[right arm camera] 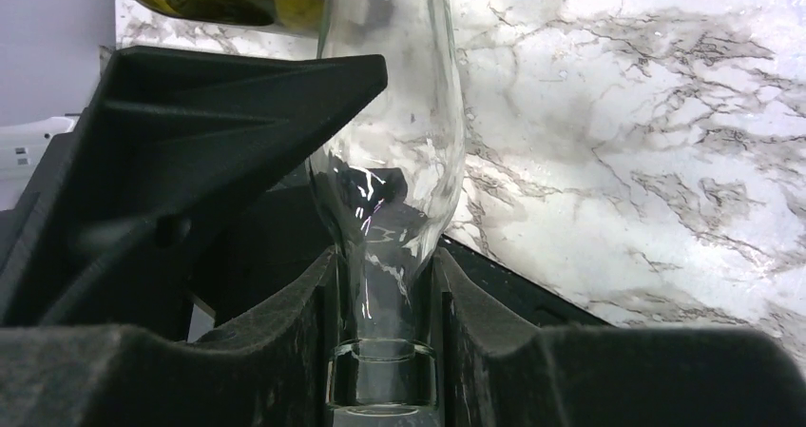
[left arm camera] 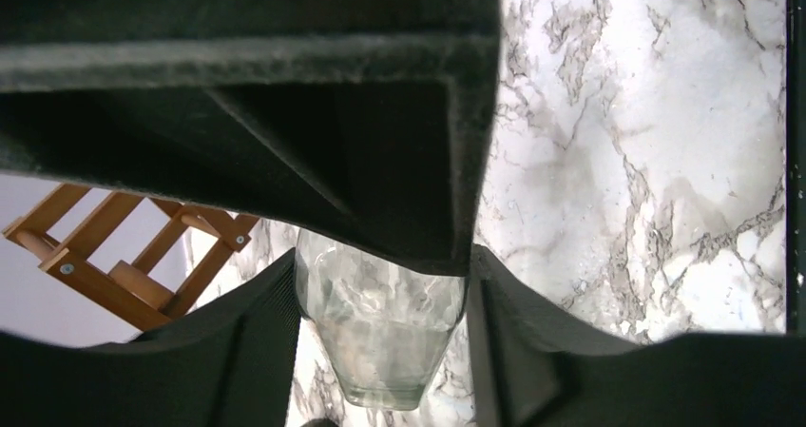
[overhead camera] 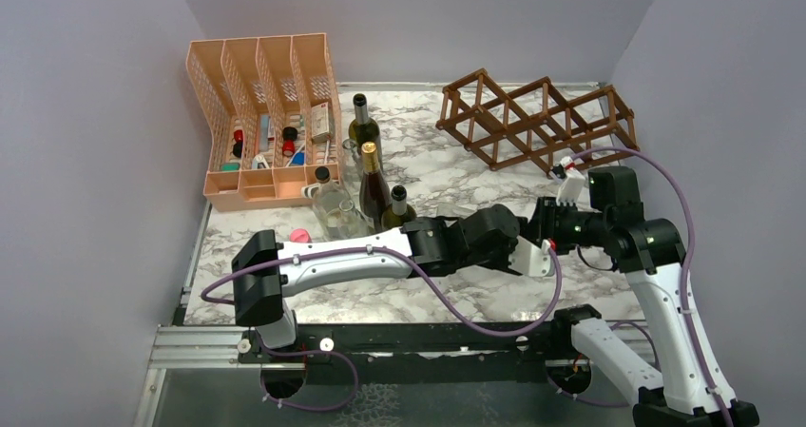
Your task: Take the wine bottle off the wine rack
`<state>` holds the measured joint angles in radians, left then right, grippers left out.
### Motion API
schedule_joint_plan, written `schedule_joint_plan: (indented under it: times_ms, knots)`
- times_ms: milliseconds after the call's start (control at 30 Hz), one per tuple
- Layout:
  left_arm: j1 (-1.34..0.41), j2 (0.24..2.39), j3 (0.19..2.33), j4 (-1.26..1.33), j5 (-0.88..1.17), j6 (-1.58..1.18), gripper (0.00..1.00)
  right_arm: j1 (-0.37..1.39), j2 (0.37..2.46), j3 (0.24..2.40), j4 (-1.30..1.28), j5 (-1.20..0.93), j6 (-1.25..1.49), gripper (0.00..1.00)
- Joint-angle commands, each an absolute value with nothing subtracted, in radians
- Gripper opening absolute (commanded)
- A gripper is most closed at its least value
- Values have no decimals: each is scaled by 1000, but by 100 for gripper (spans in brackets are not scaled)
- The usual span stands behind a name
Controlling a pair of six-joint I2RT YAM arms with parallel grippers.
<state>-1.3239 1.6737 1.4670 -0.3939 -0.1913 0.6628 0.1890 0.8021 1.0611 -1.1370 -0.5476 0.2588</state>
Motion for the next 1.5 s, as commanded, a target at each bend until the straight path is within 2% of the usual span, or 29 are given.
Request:
schedule_joint_plan:
  times_ms: [0,133,300,367,533,733,1033,1467]
  knots:
    - [-1328,1653,1445,-333,-198,644,42,196,776,1105,-1096,-598,250,4]
    - [-1328,1625,1410,-274,-206,580,29,196,772,1133,-1112,-546,252,32]
    - [-1328,1560,1281,-139,-204,444,27,196,771,1219,-1136,-447,261,67]
    - [-1328,1531,1231,-84,-208,392,26,195,775,1257,-1147,-393,265,75]
    - [-1328,1447,1118,35,-250,259,24,196,795,1358,-1182,-165,303,88]
    - [-1329,1332,933,238,-329,81,25,196,787,1468,-1179,-66,325,94]
    - [-1328,1297,839,367,-431,-116,25,196,770,1481,-1170,-90,325,95]
    - [-1327,1310,703,515,-475,-136,31,196,748,1480,-1170,-124,309,95]
